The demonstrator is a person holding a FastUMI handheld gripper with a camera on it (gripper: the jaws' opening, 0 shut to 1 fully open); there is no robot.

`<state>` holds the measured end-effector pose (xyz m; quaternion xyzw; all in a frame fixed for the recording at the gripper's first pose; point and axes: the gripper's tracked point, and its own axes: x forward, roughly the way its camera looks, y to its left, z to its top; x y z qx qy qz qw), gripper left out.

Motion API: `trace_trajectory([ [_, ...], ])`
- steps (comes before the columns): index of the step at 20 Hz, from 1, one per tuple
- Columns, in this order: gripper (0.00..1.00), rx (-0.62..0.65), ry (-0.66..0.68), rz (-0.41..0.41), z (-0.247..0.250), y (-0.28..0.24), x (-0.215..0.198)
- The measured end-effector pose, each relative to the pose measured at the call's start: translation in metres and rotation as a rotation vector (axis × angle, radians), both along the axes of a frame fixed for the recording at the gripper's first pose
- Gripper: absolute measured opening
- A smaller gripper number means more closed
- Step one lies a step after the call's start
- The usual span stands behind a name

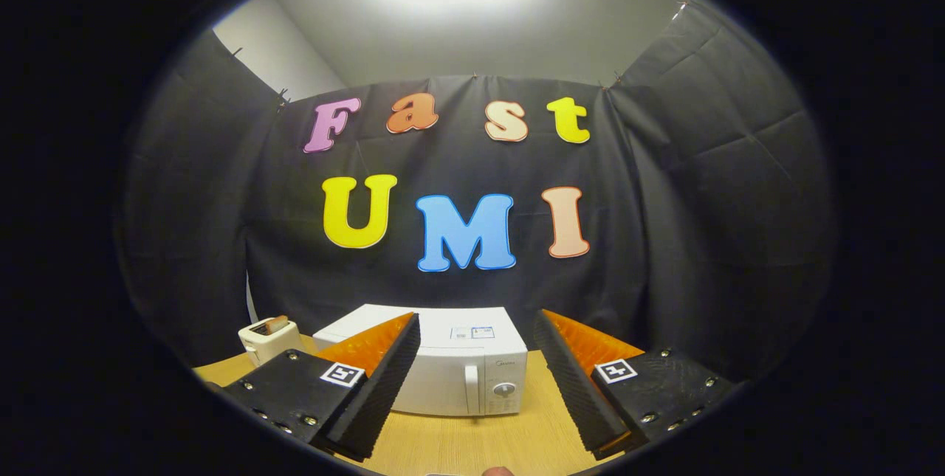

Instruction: Open the microwave, put the food inside, and close the microwave door.

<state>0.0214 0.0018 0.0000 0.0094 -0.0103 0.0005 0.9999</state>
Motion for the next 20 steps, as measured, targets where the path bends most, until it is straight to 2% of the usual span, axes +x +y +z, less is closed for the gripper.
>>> trace_trajectory([
  [10,0.98,-0.032,0.045,0.027,-0.036,-0.002,0.044],
  [20,0.98,-0.037,0.166,0.068,-0.108,-0.006,0.104],
])
